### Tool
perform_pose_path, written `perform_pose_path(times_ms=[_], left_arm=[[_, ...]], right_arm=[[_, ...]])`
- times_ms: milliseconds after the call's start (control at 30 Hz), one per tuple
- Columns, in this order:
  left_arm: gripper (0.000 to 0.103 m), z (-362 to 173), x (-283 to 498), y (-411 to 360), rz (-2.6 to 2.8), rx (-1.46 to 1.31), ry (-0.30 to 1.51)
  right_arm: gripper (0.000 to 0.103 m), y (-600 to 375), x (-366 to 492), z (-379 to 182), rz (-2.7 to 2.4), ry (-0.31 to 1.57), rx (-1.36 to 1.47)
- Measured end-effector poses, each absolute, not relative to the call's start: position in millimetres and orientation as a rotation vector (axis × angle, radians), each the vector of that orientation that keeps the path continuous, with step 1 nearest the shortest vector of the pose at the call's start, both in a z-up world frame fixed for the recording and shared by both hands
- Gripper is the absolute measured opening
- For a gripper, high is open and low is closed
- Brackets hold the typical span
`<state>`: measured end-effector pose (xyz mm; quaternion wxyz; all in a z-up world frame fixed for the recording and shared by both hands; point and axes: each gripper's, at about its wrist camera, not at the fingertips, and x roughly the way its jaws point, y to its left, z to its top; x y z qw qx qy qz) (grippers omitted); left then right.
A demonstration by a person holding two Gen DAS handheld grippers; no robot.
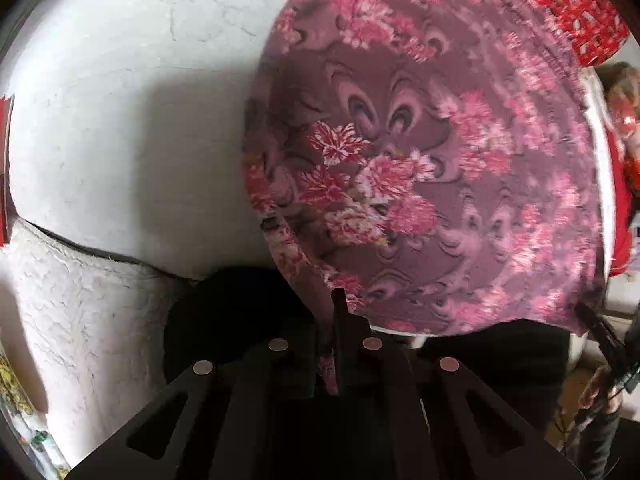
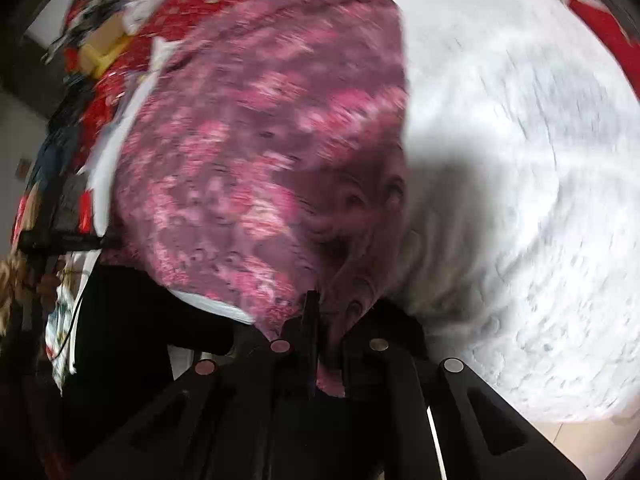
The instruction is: Fold small clothes
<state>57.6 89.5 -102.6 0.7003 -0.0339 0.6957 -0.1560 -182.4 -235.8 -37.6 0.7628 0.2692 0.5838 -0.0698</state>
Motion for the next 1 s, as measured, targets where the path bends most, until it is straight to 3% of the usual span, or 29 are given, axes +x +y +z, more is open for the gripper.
perform_pose_path(times_ms=[300, 567, 733, 1000], left_arm=[[0.005, -25, 66, 129, -0.542, -0.430, 1.366], [0.005, 10, 112, 150, -0.505, -0.559, 1.263], [0.005, 31, 159, 157, -0.445, -0.628, 1.208], [0.005, 11, 268, 108, -0.373, -0.697, 1.175]], right_arm=[[0.007, -246, -171, 29, -0.013, 0.936, 0.860], [0.007, -284, -131, 52, -0.018, 0.772, 0.964], [0.007, -330, -97, 49, -0.083, 0.720, 1.012], [0.007, -407, -21, 7, -0.153, 0.640, 1.130]])
